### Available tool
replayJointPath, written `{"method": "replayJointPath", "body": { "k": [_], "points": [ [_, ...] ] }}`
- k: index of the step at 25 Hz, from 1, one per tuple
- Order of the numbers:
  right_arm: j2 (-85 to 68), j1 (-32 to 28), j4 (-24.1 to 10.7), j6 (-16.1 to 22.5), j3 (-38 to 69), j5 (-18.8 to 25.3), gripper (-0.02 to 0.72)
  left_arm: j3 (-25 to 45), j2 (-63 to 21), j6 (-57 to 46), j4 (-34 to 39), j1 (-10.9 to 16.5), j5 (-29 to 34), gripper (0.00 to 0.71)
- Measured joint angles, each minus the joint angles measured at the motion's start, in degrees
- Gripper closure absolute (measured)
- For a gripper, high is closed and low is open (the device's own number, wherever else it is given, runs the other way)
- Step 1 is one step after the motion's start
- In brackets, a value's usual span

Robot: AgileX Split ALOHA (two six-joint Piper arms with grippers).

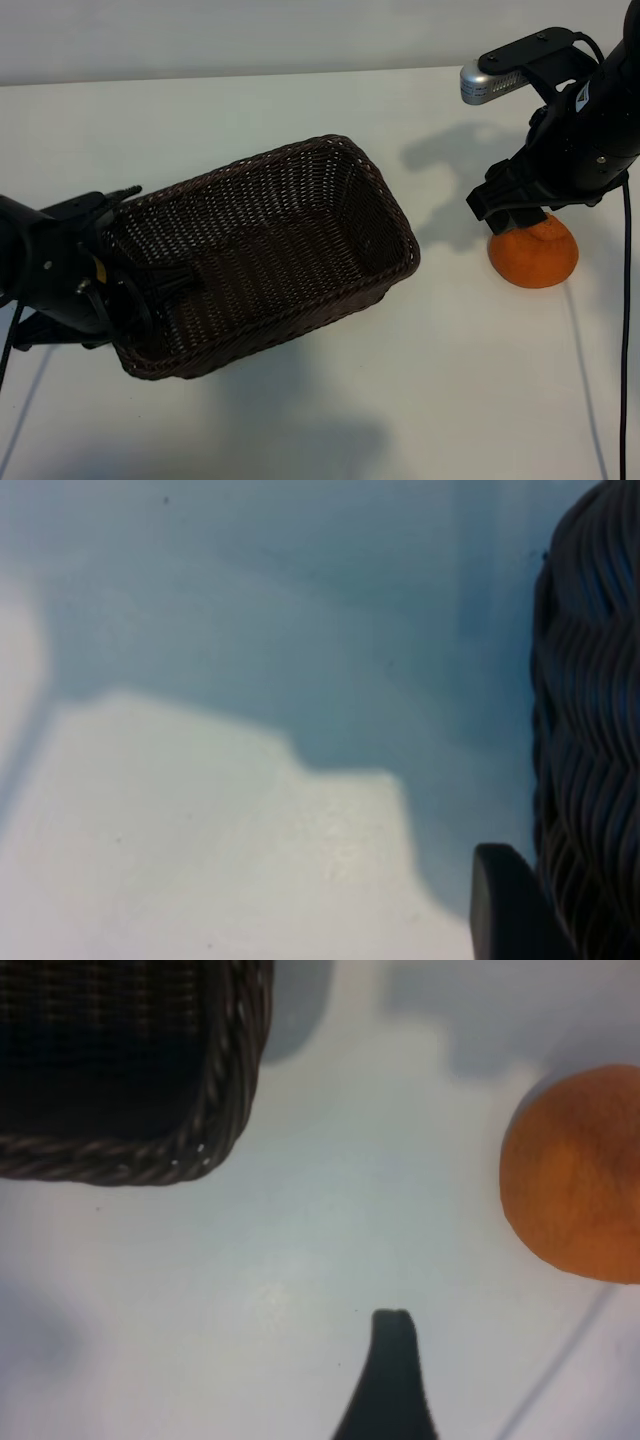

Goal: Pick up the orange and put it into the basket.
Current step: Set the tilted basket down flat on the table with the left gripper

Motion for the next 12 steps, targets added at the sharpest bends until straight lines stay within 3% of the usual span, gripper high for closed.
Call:
{"method": "replayJointPath", "body": {
  "k": [4,12],
  "points": [
    [0.0,0.0,0.0,0.0,0.0,0.0,0.133,0.0,-3.6,-0.1,-0.2,0.0,-0.5,0.552],
    [0.0,0.0,0.0,0.0,0.0,0.0,0.133,0.6,-10.7,-0.6,0.7,0.0,0.0,0.555]
  ]
}}
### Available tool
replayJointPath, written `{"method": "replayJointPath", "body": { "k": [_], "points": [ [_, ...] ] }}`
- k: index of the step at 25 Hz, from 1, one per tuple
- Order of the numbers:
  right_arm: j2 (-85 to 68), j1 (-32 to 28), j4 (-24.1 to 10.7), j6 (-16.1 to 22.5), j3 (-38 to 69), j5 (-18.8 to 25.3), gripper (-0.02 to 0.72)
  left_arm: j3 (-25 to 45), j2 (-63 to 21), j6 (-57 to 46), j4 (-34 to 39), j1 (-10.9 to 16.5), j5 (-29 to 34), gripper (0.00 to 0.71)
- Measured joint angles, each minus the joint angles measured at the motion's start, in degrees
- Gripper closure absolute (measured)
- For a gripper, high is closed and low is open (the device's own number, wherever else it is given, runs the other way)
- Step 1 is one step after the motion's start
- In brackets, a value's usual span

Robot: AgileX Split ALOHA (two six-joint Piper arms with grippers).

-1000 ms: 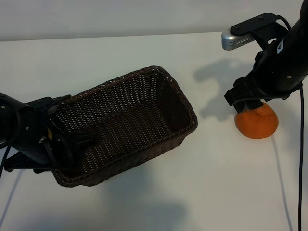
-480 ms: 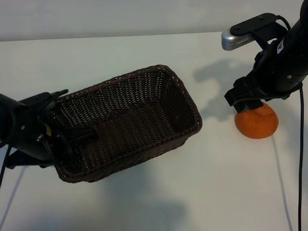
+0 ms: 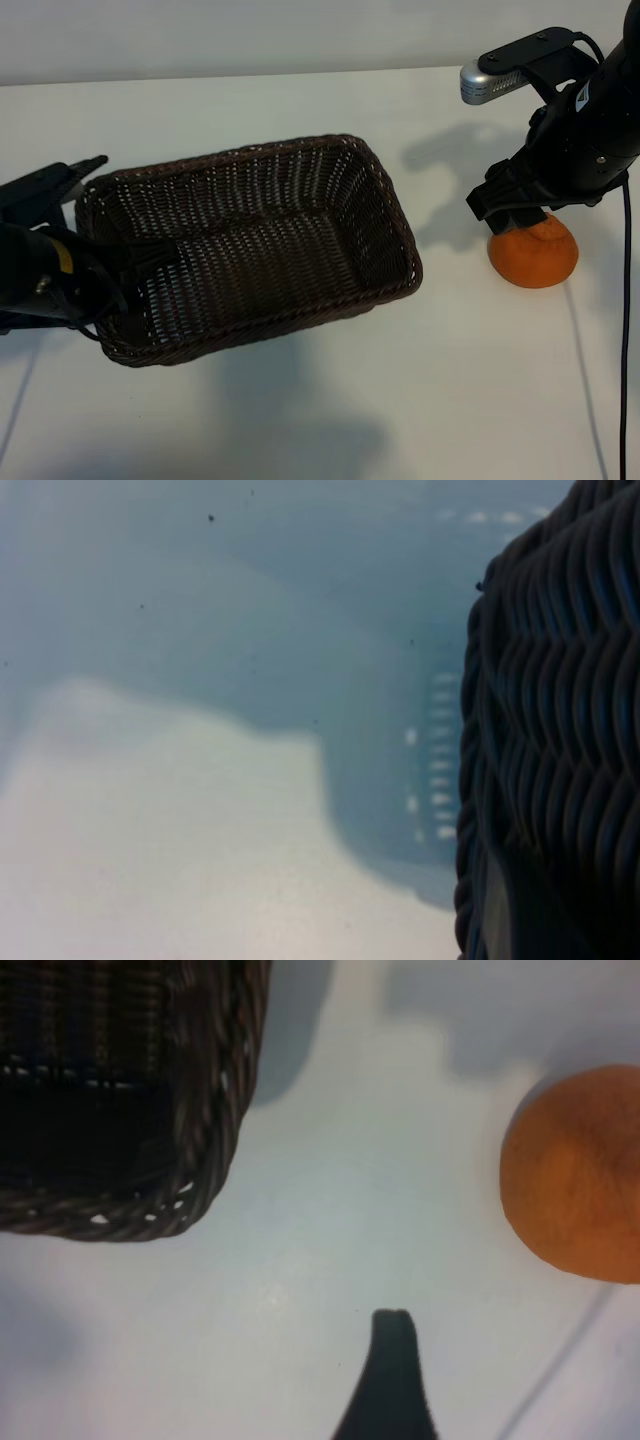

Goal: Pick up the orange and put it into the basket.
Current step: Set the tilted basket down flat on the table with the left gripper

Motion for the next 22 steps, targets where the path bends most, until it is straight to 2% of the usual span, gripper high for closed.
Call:
{"method": "replayJointPath", "body": {
  "k": [6,11,15,22],
  "points": [
    [0.0,0.0,0.0,0.0,0.0,0.0,0.133,0.0,-5.4,-1.7,0.0,0.0,-0.9,0.555],
    [0.0,0.0,0.0,0.0,0.0,0.0,0.133,-1.5,-6.7,-1.4,0.0,0.0,-1.0,0.555],
    [0.0,0.0,0.0,0.0,0.0,0.5,0.133,-8.3,-4.3,3.8,0.2,0.0,3.5,0.555],
    [0.0,0.0,0.0,0.0,0.0,0.7,0.133,-23.1,6.7,17.0,-0.5,0.0,13.9,0.555]
  ]
}}
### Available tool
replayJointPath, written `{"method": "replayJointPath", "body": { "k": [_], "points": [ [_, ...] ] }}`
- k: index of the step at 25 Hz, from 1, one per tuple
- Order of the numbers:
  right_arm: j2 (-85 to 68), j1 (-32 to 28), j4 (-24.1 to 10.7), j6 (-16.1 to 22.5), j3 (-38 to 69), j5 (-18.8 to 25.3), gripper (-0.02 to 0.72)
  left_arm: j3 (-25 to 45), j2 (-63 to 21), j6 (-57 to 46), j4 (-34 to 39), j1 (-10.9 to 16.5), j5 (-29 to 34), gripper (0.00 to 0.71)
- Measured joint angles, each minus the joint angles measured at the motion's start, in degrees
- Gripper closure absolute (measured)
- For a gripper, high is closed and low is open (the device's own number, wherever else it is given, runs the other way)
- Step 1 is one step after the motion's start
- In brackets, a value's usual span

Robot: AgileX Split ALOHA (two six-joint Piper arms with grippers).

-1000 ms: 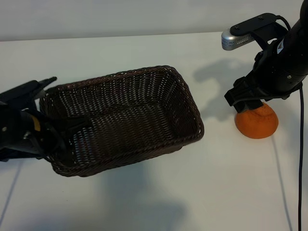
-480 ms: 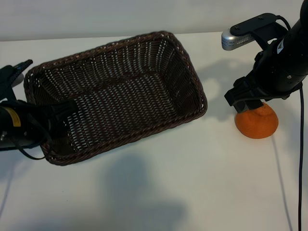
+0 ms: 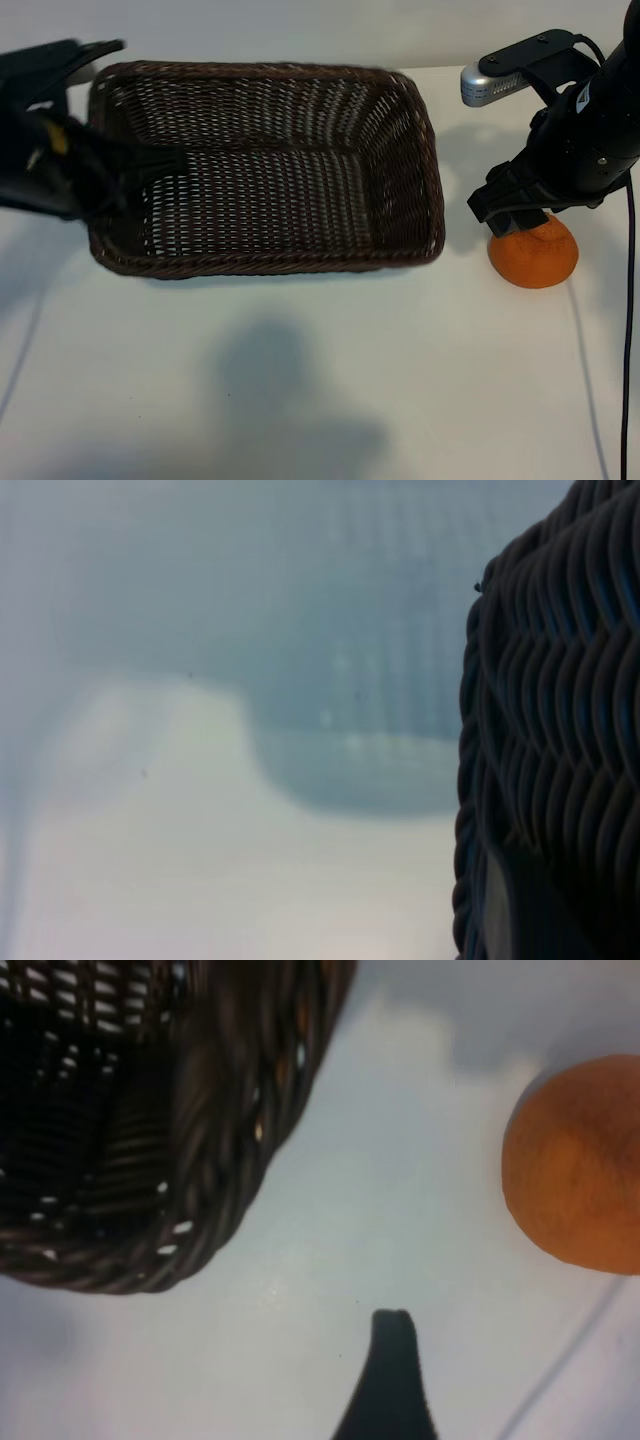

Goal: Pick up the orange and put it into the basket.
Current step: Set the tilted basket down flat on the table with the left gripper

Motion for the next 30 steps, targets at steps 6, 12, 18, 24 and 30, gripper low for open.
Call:
{"method": "replayJointPath", "body": {
  "k": [6,12,18,24,30],
  "points": [
    [0.0,0.0,0.0,0.0,0.0,0.0,0.133,-6.7,8.5,7.8,-7.7,0.0,-1.5,0.555],
    [0.0,0.0,0.0,0.0,0.0,0.1,0.133,-7.4,15.3,9.2,-11.3,0.0,-4.9,0.556],
    [0.0,0.0,0.0,0.0,0.0,0.1,0.133,-7.4,18.3,10.6,-11.2,0.0,-5.7,0.556],
    [0.0,0.0,0.0,0.0,0.0,0.1,0.133,-7.4,20.5,12.3,-11.2,0.0,-8.3,0.556],
    [0.0,0.0,0.0,0.0,0.0,0.1,0.133,-7.4,22.5,13.0,-12.7,0.0,-9.7,0.557]
  ]
}}
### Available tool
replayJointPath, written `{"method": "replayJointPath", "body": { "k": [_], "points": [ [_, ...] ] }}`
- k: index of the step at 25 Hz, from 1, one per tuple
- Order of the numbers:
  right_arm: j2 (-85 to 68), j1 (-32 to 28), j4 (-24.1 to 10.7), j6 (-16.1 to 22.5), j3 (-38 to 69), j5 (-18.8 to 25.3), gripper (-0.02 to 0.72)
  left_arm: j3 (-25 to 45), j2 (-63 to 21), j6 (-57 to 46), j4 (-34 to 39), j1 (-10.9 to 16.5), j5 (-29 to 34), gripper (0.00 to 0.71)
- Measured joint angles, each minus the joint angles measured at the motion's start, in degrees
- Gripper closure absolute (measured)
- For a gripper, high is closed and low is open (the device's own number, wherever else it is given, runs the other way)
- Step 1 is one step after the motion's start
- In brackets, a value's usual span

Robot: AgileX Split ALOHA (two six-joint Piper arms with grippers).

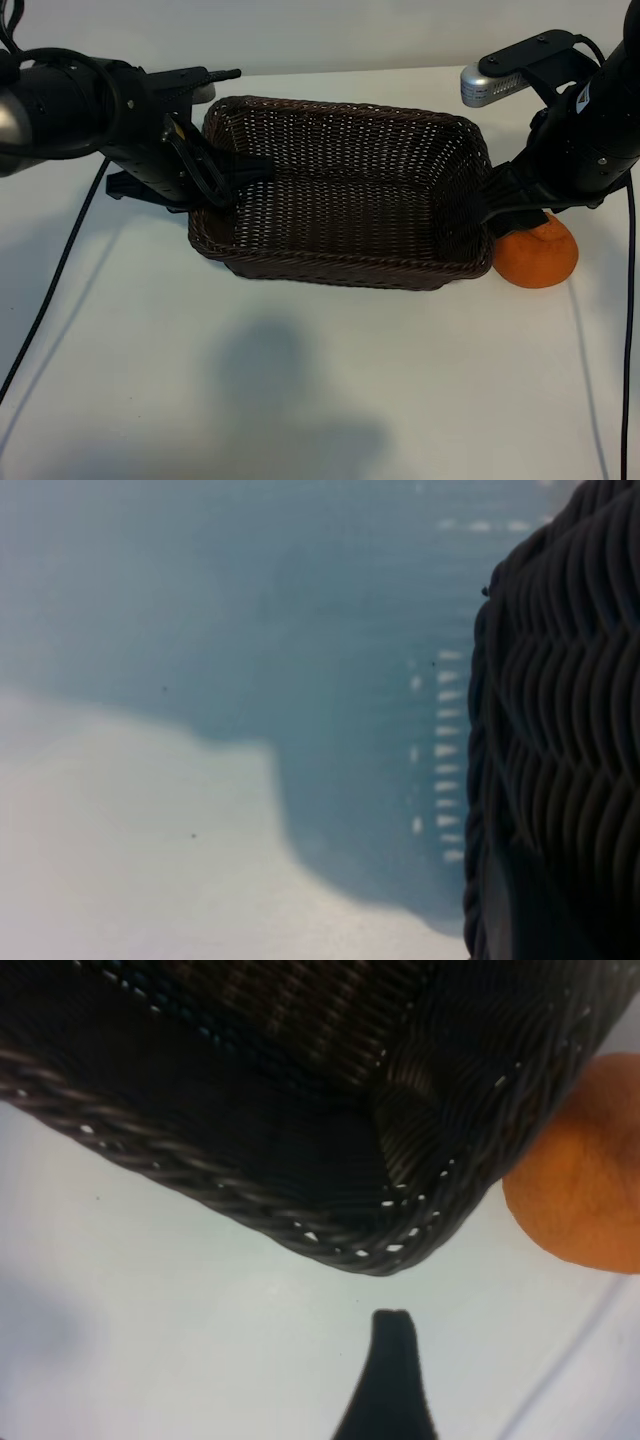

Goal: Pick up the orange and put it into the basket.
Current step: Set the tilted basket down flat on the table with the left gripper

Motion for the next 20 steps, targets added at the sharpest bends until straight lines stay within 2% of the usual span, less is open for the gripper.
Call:
{"method": "replayJointPath", "body": {
  "k": [20],
  "points": [
    [0.0,0.0,0.0,0.0,0.0,0.0,0.133,0.0,2.4,-3.2,-1.2,0.0,-0.5,0.56]
  ]
}}
